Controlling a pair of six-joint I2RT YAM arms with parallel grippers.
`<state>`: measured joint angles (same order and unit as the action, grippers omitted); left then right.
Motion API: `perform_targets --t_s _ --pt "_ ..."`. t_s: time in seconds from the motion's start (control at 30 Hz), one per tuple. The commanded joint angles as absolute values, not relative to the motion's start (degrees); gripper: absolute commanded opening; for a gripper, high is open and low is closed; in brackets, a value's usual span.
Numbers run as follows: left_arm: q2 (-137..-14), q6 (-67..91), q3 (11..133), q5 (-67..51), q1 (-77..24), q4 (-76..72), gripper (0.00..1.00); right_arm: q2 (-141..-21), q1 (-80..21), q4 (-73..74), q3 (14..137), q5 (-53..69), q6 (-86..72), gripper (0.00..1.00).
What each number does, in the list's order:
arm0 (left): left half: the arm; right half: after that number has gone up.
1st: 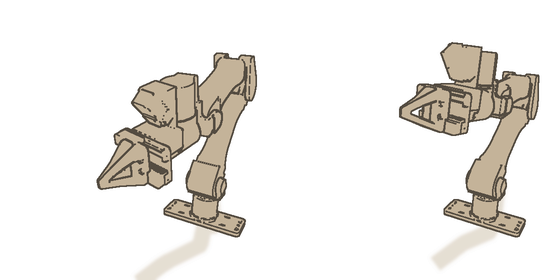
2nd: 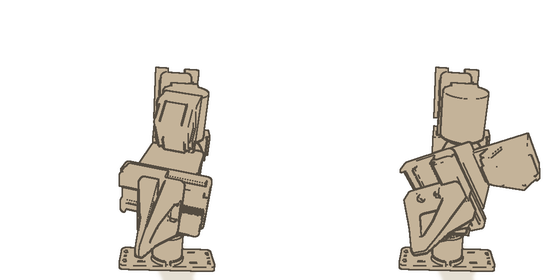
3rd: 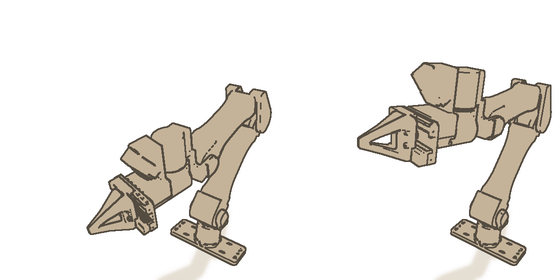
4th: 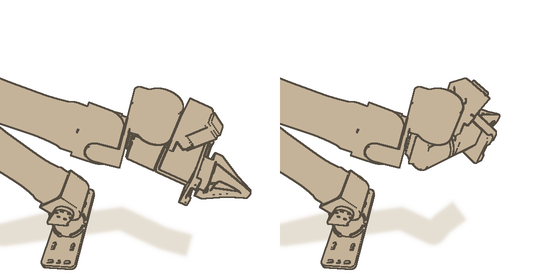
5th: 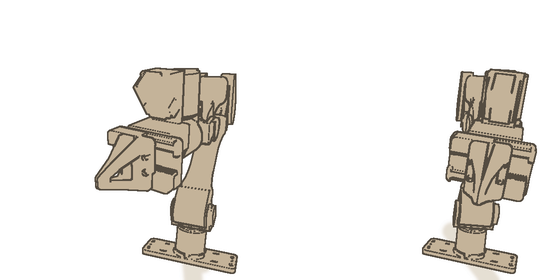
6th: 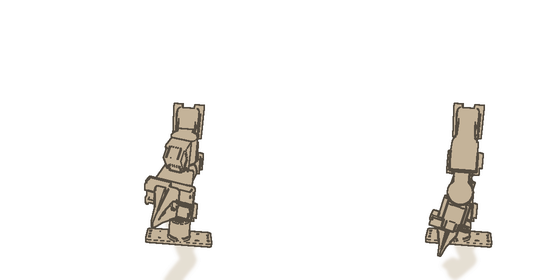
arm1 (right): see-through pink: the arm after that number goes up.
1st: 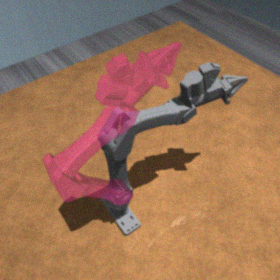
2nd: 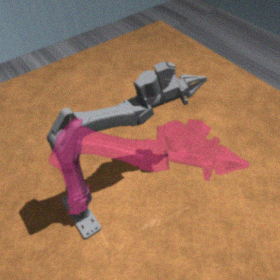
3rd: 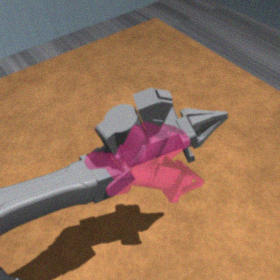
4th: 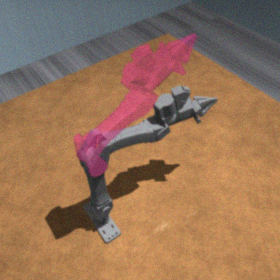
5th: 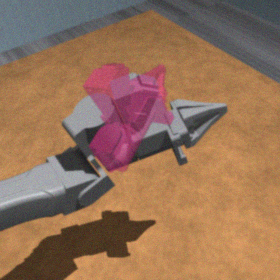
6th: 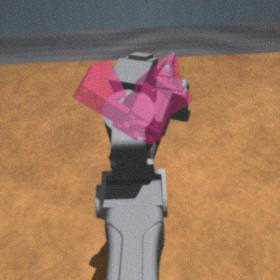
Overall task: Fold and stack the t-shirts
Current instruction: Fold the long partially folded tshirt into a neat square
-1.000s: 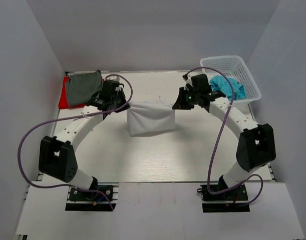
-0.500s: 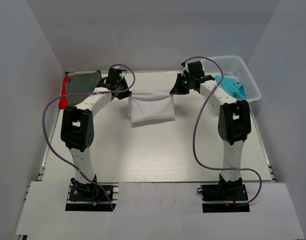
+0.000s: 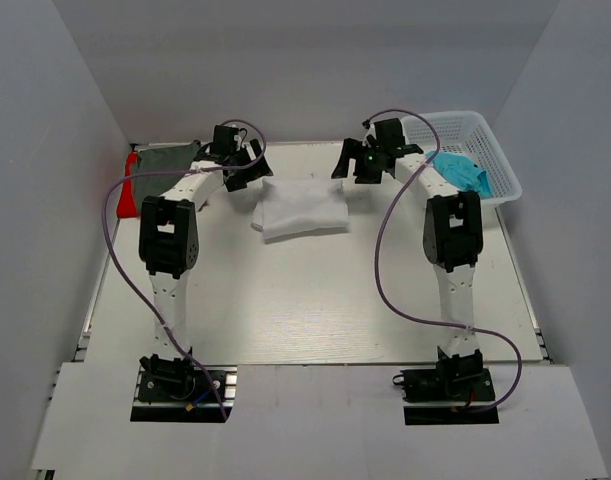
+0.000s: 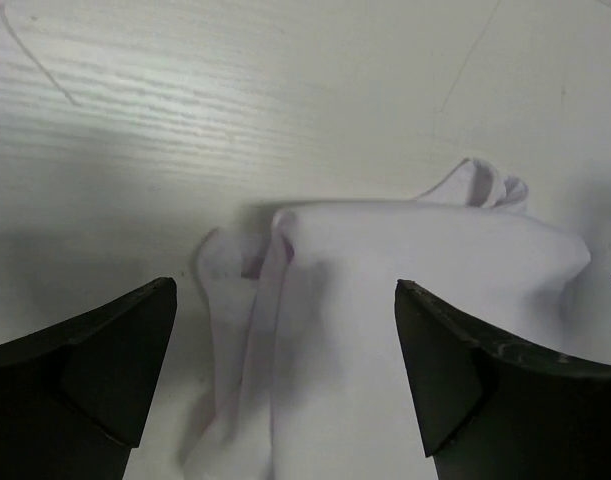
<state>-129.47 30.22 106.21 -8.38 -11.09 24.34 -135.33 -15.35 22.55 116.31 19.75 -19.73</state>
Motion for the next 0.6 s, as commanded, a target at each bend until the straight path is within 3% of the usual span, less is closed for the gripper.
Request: perform_targets --t_s 0.0,0.1,0.33,0.57 --pt "-119.0 29.3 103.5 -9.5 -12.4 24.2 1.00 -124.0 -16.2 21.1 112.1 19.9 -16.6 0.90" --pt "-114.6 29.3 98.9 -6.8 -12.9 24.2 1.00 -117.7 -16.8 17.7 103.5 20.4 -16.4 0.90" --pt "-106.3 32.2 84.7 -21.4 -14.8 14.0 1.00 -108.4 -19.8 7.2 86.6 29.7 -21.2 0.90" --pt "-113.4 35.3 79.8 -31.7 -17.6 7.6 1.00 -112.7 -20.0 -2.1 77.9 34.5 -27.0 0.90"
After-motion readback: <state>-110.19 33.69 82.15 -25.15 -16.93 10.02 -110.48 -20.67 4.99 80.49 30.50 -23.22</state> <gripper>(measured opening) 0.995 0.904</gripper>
